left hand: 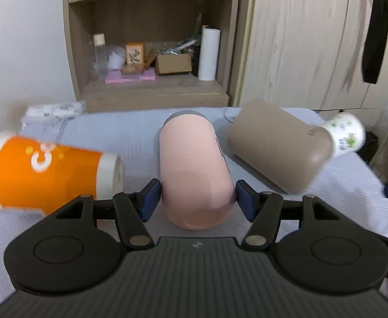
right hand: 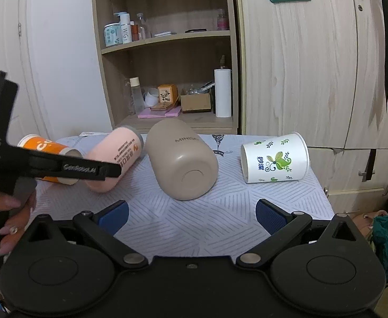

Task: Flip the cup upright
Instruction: 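Move the left tool toward the pink tumbler and close around its body, then lift the pink tumbler with the left tool and rotate it lid-up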

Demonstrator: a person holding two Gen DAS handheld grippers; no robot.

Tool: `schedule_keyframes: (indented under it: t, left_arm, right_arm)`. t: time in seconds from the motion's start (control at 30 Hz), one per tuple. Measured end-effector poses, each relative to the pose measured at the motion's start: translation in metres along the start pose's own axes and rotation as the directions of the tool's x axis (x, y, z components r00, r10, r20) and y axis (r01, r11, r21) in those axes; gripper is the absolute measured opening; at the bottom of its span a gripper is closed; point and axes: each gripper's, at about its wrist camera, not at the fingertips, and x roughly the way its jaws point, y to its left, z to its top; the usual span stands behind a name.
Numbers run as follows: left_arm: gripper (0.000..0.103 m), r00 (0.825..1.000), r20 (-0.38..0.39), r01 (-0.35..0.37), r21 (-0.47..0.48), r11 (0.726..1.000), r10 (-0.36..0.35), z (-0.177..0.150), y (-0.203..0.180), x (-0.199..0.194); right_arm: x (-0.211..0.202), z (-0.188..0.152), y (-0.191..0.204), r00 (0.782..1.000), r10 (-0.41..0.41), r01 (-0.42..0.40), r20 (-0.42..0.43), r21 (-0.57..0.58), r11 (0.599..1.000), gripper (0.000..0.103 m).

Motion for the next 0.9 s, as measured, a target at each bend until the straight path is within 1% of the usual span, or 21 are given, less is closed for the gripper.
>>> schedule_keyframes:
  t: [0.07,0.23,0.37,0.47,0.53,0.6,0.77,0.9]
  left_arm:
    - [0.061,1.0,-0.012,0.024,-0.012,1.0,-0.024,-0.007,-0.001,-0.01]
    - [0.061,0.998,-0.034,0.051,-0.035,0.998,-0.052,-0.028,-0.008,-0.035]
    - [0.061,0.994,-0.047,0.09,-0.08,0.993,-0.094,-0.043,-0.01,-0.052]
    - [0.061,0.993,-0.049,0.104,-0.093,0.99,-0.109,-0.052,-0.012,-0.063]
    - [0.061,0.992,-0.044,0.111,-0.092,0.99,-0.115,-0.056,-0.014,-0.071]
    - [0.061,0.992,-0.035,0.117,-0.084,0.99,-0.12,-0.059,-0.014,-0.079]
    - [0.061,0.987,-0.057,0.141,-0.107,0.984,-0.148,-0.064,-0.013,-0.083]
    - [0.06,0.983,-0.097,0.147,-0.111,0.983,-0.158,-0.063,-0.012,-0.079]
  right_arm:
    - [-0.002,-0.001,0.002,1.0,0.008,-0.008,-0.004,-0.002,1.0,0.103]
    - [-0.009,-0.009,0.007,0.999,0.028,-0.029,-0.032,-0.016,0.999,0.103]
    - [-0.018,-0.02,0.011,0.998,0.041,-0.042,-0.055,-0.022,0.999,0.103]
    - [-0.025,-0.029,0.014,0.995,0.059,-0.06,-0.08,-0.012,0.998,0.103]
    - [-0.029,-0.033,0.018,0.993,0.07,-0.074,-0.093,-0.034,0.997,0.103]
    - [-0.034,-0.036,0.022,0.993,0.06,-0.066,-0.097,-0.063,0.996,0.103]
    - [-0.04,-0.04,0.027,0.991,0.081,-0.09,-0.102,-0.087,0.992,0.103]
    - [-0.039,-0.039,0.03,0.989,0.098,-0.108,-0.11,-0.092,0.99,0.103]
